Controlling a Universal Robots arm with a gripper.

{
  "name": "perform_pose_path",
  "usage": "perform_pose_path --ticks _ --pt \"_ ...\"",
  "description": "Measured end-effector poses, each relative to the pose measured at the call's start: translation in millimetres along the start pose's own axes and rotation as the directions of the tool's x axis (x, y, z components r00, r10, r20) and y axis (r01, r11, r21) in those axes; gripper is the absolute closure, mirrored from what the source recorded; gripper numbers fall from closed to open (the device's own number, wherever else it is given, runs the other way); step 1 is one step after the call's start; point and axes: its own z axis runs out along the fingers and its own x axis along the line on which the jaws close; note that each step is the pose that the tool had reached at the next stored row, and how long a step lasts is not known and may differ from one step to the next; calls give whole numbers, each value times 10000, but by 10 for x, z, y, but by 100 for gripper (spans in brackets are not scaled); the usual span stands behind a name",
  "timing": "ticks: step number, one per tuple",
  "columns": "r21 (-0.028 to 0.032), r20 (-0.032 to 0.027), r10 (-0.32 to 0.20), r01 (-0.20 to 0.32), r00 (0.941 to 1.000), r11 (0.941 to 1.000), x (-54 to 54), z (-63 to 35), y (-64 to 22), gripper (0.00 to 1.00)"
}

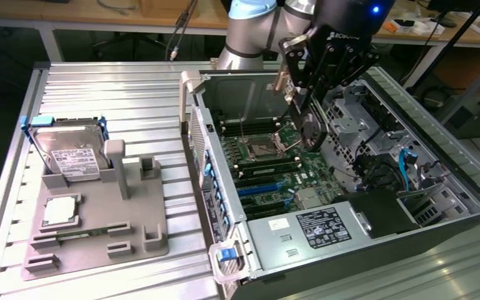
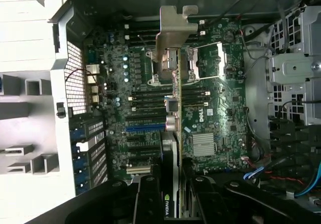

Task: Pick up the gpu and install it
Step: 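Pick up the gpu and move the gpu toward the slot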

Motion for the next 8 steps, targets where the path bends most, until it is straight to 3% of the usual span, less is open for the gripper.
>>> perform_pose_path --ticks 8 --pt "0 0 -1 1 10000 10000 -61 2 4 73"
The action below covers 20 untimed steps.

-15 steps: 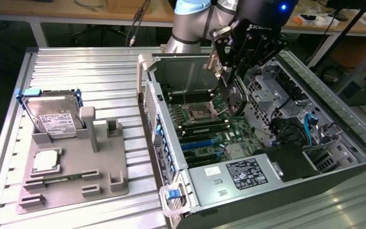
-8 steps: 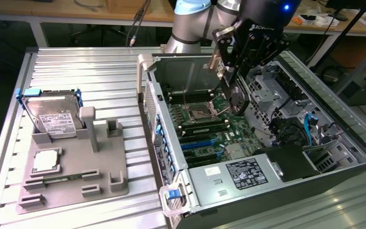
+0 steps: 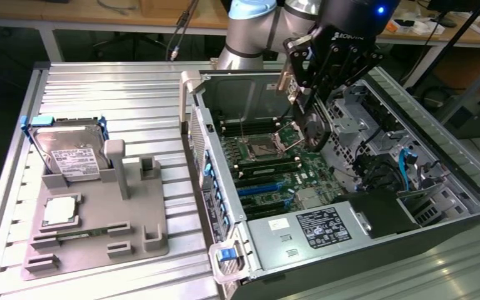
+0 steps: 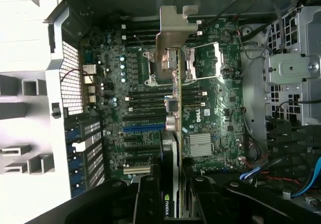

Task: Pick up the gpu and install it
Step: 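Pick up the gpu and move the gpu toward the slot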

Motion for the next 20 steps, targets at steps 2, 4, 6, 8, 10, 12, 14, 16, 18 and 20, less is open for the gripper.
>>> perform_pose_path --ticks 2,4,6,8,10,12,14,16,18,20 --pt "1 0 1 -1 10000 10000 -17 0 1 73" --pt "0 0 1 -1 10000 10000 -33 1 2 73" --pt "1 0 1 -1 10000 10000 -57 2 4 73" --pt "0 0 1 -1 10000 10000 -81 3 6 73" --pt "-1 0 1 -1 10000 10000 -95 3 7 73" --pt "0 0 1 -1 10000 10000 -108 3 8 73" --pt "0 0 1 -1 10000 10000 -121 4 8 73" --pt "1 0 1 -1 10000 10000 -132 4 9 73" --pt "0 0 1 -1 10000 10000 -150 5 11 73" --pt "0 0 1 -1 10000 10000 -163 6 11 73"
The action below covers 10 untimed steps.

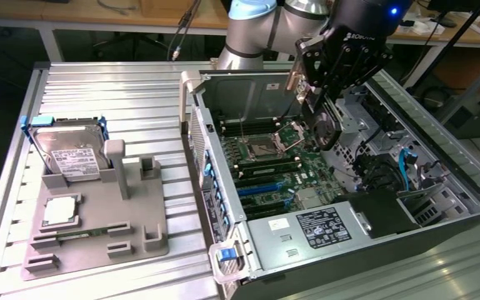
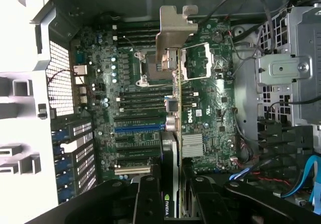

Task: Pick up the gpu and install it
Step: 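Pick up the gpu and move the gpu toward the slot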

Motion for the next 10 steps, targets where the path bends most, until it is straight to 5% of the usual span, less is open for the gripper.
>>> perform_pose_path --ticks 10 --pt "0 0 0 0 10000 10000 -68 2 5 73"
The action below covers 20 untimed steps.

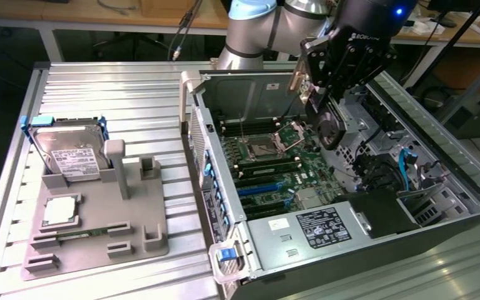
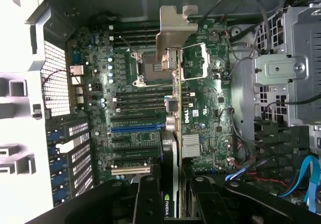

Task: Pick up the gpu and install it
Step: 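Pick up the gpu and move the gpu toward the slot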

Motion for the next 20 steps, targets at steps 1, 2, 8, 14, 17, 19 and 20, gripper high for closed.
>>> perform_pose_path --ticks 1,2,8,14,17,19,20 --pt "-1 0 0 0 10000 10000 -8 0 0 73" --pt "0 0 0 0 10000 10000 -17 1 1 73" --pt "0 0 0 0 10000 10000 -65 2 5 73" --pt "1 0 0 0 10000 10000 -113 4 8 73" --pt "0 0 -1 1 10000 10000 -135 5 9 73" --pt "0 0 0 0 10000 10000 -148 5 10 73" --pt "0 0 0 0 10000 10000 -154 5 11 73"
